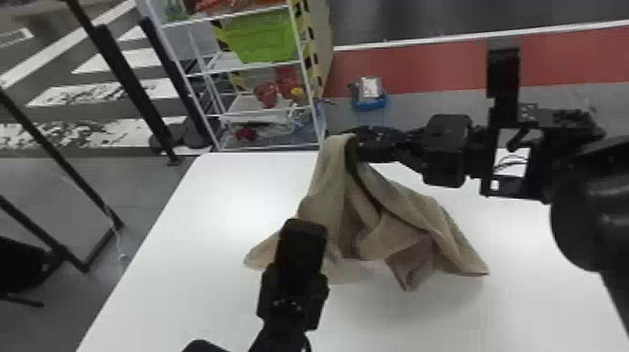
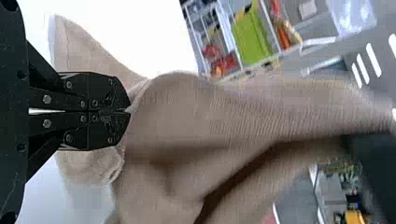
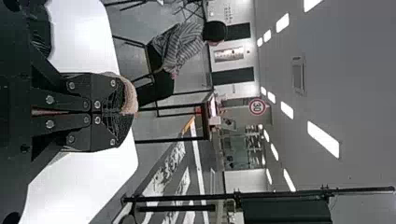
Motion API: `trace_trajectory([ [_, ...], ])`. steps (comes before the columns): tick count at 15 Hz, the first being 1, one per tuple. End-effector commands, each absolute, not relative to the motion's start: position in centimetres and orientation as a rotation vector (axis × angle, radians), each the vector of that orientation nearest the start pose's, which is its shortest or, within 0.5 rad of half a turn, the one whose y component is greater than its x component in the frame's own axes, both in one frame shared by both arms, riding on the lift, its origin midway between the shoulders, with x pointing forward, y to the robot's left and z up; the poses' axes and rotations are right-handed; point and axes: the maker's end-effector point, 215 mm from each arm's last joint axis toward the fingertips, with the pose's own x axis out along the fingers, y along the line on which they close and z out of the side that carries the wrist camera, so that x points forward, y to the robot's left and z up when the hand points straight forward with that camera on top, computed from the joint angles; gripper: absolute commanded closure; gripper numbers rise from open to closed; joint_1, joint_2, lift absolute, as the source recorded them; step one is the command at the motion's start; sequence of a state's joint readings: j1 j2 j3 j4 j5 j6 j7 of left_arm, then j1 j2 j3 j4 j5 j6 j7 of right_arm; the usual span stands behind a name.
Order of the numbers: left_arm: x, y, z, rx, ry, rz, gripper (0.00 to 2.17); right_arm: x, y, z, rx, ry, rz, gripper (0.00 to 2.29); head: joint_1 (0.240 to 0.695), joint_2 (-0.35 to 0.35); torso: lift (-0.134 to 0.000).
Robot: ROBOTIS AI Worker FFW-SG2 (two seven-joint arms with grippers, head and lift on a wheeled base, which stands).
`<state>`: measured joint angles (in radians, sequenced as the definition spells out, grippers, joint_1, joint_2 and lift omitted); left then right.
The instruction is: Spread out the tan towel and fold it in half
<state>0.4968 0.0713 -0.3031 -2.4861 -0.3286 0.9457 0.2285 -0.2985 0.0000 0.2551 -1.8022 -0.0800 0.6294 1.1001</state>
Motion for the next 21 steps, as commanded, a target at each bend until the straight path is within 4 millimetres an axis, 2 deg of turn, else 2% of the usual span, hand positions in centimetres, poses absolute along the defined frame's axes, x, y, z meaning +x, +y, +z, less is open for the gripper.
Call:
trace_trajectory([
  [1,39.6,25.7,-32.4,0.317,0.428,0.213,2.14,46.2,8.7,-21.1,0.038,0.139,1.419,2.26,0.695,0.328,-0.124],
  [2,39.6,27.1,-31.5,0.318,0.416,0.232,2.14,45.6,8.4,-22.3,0.021,0.171,1.435,2.26,0.695,0.350,-0.124],
  [4,39.7,28.6,-30.2,0.321,0.397,0.252,2.14,45.5,7.0,-24.8,-0.053,0.229,1.425,2.26,0.695,0.350,-0.124],
  [8,40.9,29.5,-29.8,0.350,0.391,0.272,2.14,44.0,7.7,-31.6,-0.235,0.333,1.433,2.20,0.695,0.350,-0.124],
  [9,41.3,29.7,-30.1,0.359,0.401,0.272,2.14,43.7,7.7,-33.0,-0.250,0.358,1.438,2.07,0.695,0.350,-0.124],
  [10,41.5,29.9,-30.1,0.364,0.401,0.280,2.14,43.4,7.6,-33.5,-0.240,0.367,1.442,1.69,0.695,0.350,-0.124],
  [12,41.8,30.0,-30.4,0.367,0.410,0.279,2.14,42.3,7.1,-33.8,-0.233,0.354,1.465,0.31,0.695,0.350,-0.124],
  [13,41.9,29.8,-30.5,0.367,0.412,0.276,2.14,41.9,6.6,-33.8,-0.250,0.355,1.469,0.08,0.695,0.350,-0.124],
  [16,42.4,29.6,-31.3,0.376,0.424,0.270,2.14,41.9,2.3,-34.1,-0.312,0.376,1.444,0.10,0.695,0.350,-0.124],
  [17,42.5,29.6,-31.6,0.378,0.428,0.271,2.14,41.8,0.2,-33.8,-0.358,0.379,1.443,0.13,0.695,0.350,-0.124],
  [20,42.9,29.6,-32.0,0.381,0.435,0.269,2.14,45.0,-5.5,-32.0,-0.418,0.364,1.303,0.15,0.695,0.350,-0.124],
  [21,43.0,29.6,-32.1,0.383,0.436,0.269,2.14,45.7,-6.5,-31.1,-0.448,0.340,1.274,0.16,0.695,0.350,-0.124],
])
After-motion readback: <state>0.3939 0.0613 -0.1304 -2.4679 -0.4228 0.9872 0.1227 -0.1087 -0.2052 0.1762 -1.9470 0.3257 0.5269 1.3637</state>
